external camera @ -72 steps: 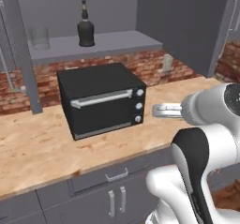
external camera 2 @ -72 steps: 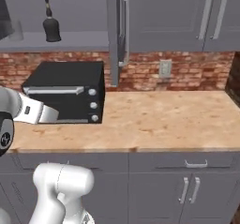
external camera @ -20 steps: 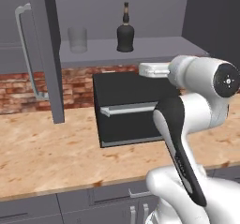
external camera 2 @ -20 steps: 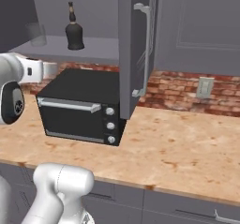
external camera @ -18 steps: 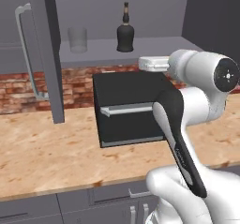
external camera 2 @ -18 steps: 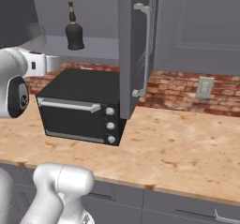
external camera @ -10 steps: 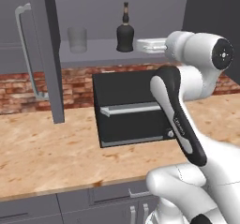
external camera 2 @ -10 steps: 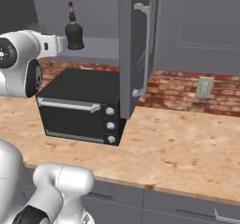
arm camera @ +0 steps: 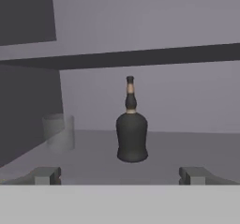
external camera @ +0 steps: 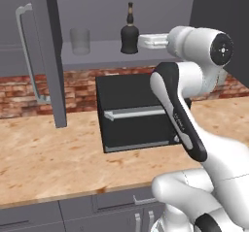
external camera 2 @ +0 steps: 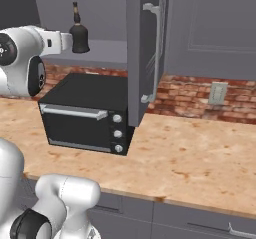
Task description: There is a bowl on the dining counter. Grab a lemon wedge from the fridge and place it in the bowl. Then get the liquor bottle and glass cup from the cabinet and place them next to the bowl.
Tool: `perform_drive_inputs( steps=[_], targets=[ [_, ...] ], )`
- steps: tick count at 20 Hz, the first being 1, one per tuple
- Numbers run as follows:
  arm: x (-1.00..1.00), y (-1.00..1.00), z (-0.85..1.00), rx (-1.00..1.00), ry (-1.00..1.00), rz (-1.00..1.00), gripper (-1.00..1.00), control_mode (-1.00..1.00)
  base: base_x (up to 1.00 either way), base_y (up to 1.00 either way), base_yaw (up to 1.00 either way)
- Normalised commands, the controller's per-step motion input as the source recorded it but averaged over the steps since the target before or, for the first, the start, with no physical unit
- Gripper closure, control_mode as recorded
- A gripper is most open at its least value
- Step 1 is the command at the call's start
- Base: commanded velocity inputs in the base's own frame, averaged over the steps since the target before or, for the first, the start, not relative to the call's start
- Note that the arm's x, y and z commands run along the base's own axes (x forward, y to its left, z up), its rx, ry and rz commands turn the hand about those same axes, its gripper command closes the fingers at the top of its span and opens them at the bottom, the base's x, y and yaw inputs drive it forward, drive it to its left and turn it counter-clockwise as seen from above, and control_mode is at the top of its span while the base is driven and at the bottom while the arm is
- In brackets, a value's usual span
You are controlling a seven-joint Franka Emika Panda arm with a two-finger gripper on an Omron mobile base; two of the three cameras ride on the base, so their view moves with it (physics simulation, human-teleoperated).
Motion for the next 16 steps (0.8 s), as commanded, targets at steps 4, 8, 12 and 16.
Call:
perform_drive_inputs(
  steps=[4,8,12,16],
  targets=[
    [0.49,0.04,0.12,0.00,-0.08,-0.01,-1.00,-1.00,0.00,0.00,0.00],
    [0.51,0.07,0.07,0.00,-0.03,0.00,-1.00,-1.00,0.00,0.00,0.00],
    [0.43,0.05,0.06,0.00,-0.01,0.00,-1.00,-1.00,0.00,0.00,0.00],
    [0.41,0.00,0.05,0.00,0.00,0.00,-1.00,-1.00,0.00,0.00,0.00]
  ],
)
